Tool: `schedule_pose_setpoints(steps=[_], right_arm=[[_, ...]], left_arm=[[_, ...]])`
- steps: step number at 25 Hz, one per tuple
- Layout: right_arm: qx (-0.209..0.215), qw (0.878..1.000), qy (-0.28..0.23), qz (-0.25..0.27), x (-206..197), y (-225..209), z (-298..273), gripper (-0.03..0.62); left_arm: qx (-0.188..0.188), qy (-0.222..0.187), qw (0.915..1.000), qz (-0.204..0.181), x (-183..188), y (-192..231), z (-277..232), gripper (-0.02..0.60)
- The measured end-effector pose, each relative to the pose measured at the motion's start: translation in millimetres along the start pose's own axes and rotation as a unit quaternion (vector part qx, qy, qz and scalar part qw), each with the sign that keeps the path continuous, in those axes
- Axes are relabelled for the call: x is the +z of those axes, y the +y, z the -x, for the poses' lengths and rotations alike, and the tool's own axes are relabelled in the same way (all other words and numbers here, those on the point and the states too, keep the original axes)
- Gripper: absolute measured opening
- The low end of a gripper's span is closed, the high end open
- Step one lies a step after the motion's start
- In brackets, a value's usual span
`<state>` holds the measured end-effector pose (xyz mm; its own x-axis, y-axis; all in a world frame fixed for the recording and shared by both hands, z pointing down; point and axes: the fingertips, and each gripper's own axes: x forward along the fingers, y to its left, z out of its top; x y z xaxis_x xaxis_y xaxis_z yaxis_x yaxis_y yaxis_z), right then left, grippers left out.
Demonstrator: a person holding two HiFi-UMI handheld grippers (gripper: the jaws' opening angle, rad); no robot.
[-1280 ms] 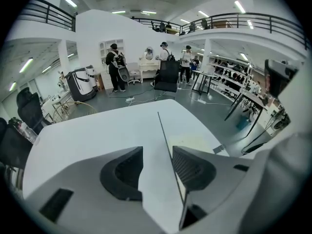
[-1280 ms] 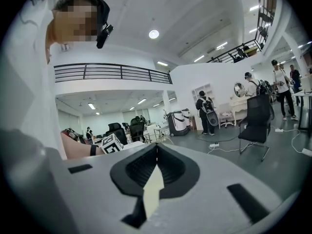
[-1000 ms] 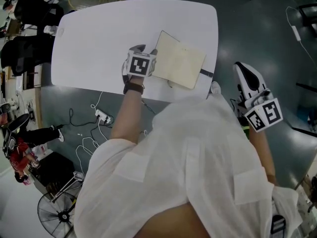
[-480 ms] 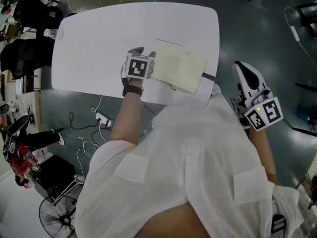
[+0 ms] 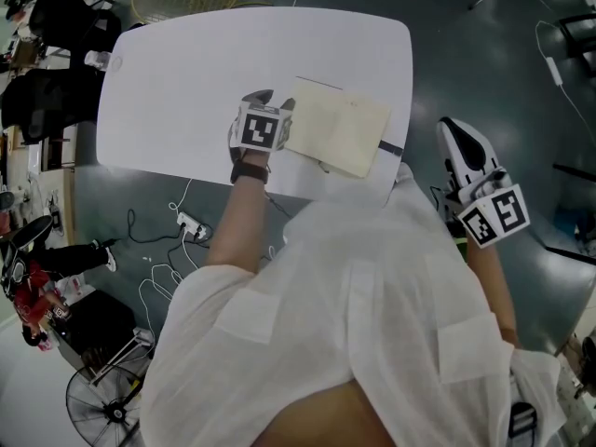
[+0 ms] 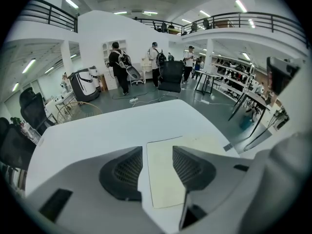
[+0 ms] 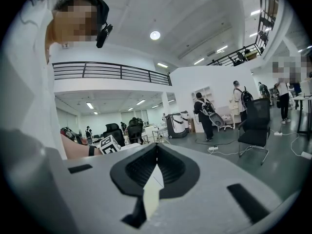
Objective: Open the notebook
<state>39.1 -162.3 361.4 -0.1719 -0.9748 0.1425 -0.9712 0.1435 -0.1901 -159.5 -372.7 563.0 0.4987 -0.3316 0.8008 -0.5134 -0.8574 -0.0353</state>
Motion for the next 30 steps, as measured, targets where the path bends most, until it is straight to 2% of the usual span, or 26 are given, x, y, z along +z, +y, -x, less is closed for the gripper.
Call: schedule_pose_setpoints(steps=[5, 8, 10, 13, 16, 20, 23, 26, 28, 30], right_arm=[[0.001, 1.0, -0.004, 0.005, 5.1, 2.0, 6.5, 0.005], [-0.001, 1.0, -0.005, 0.008, 7.2, -1.1, 10.4, 0.005], [-0.001, 1.0, -0.006, 0.009, 7.8, -2.5, 12.7, 0.005], [0.001, 1.0, -0.008, 0.014, 10.1, -2.1, 16.7, 0.005], [0.001, 1.0, -0.01, 0.019, 12.3, -2.7, 23.1, 0.005], [-0.006, 1.0, -0.011, 0.021, 14.5, -7.4, 33.8, 0.005], [-0.013, 1.0, -0.006, 0.011, 11.7, -11.4, 41.9, 0.003], [-0.018, 1.0, 0.004, 0.018, 9.5, -15.3, 47.6, 0.002], [-0.022, 0.999, 0.011, 0.032, 8.6, -16.2, 48.9, 0.002], [-0.025, 0.999, 0.015, 0.042, 7.9, -16.1, 49.4, 0.002]], left_arm=[[-0.009, -0.041, 0.9989, 0.02, 16.2, -9.1, 25.4, 0.184], [-0.013, -0.094, 0.9947, 0.039, 32.9, -14.9, 45.3, 0.179], [-0.01, -0.143, 0.9882, 0.054, 45.4, -16.8, 63.0, 0.162], [-0.005, -0.226, 0.9712, 0.075, 64.7, -21.1, 97.0, 0.119], [-0.013, -0.29, 0.9533, 0.084, 78.0, -32.9, 130.6, 0.093], [-0.022, -0.368, 0.9272, 0.068, 91.3, -51.9, 175.1, 0.041], [-0.018, -0.425, 0.9035, 0.05, 94.8, -64.9, 207.5, 0.029], [-0.017, -0.468, 0.8814, 0.064, 96.4, -73.2, 238.4, 0.028], [-0.02, -0.482, 0.8722, 0.082, 93.9, -73.9, 252.4, 0.028], [-0.019, -0.489, 0.8673, 0.091, 87.6, -73.3, 260.0, 0.028]])
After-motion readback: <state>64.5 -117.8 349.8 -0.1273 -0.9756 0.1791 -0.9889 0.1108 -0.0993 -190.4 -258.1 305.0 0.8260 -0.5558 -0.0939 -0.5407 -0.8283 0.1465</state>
